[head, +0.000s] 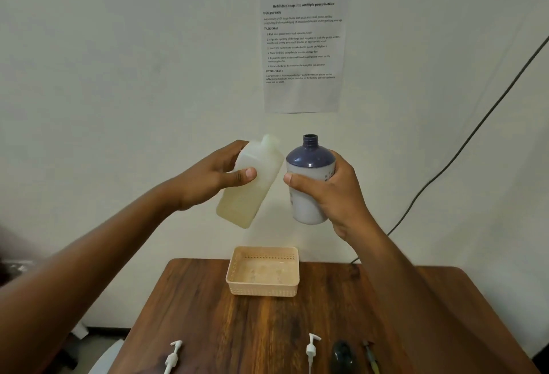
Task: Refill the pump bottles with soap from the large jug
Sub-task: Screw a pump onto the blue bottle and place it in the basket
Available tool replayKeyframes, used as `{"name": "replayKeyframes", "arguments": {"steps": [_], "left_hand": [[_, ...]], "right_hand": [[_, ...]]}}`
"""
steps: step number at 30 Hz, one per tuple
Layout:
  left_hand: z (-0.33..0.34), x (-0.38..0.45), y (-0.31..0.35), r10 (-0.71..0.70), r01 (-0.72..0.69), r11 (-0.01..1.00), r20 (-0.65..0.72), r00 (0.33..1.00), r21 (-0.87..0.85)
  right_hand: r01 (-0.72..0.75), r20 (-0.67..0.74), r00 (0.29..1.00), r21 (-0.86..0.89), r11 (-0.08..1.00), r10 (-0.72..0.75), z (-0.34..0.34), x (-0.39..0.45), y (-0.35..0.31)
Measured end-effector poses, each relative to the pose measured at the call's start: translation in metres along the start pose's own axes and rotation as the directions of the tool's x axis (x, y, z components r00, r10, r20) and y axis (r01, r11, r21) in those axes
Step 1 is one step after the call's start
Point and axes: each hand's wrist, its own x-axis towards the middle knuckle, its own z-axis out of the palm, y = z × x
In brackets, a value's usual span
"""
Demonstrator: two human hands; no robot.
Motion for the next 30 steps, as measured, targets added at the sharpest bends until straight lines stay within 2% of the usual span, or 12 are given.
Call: {"name": "replayKeyframes", "arguments": {"steps": [5, 11, 18, 22, 25, 30], "left_hand": [[0.014, -0.02, -0.041, -0.063, 0.06, 0.992, -0.032, 0.997, -0.107], [0.037, -0.051, -0.101, -0.178, 0.176, 0.964, 0.006, 0.984, -0.2], [0.071, -0.092, -0.179, -0.357, 0.357, 0.923, 0.027, 0.934, -0.146], [0.098, -0.116, -0.208, -0.426, 0.428, 0.904, -0.078, 0.901, 0.01], [0.12, -0.142, -0.227, -0.516, 0.515, 0.857, -0.062, 0.854, -0.023], [0.142, -0.17, -0.27, -0.576, 0.57, 0.815, -0.039, 0.817, -0.098]], "right_hand": [[-0.024, -0.002, 1.0, -0.026, 0.999, 0.024, 0.009, -0.008, 0.02], [-0.023, -0.008, 1.0, -0.032, 0.999, 0.023, 0.022, -0.025, 0.055], [-0.032, 0.011, 0.999, -0.07, 0.997, 0.033, 0.044, -0.048, 0.092], [-0.046, 0.009, 0.999, -0.09, 0.995, 0.047, 0.054, -0.055, 0.11], [-0.075, 0.015, 0.997, -0.112, 0.991, 0.077, 0.062, -0.064, 0.125], [-0.108, 0.005, 0.994, -0.171, 0.979, 0.111, 0.074, -0.072, 0.146]]}}
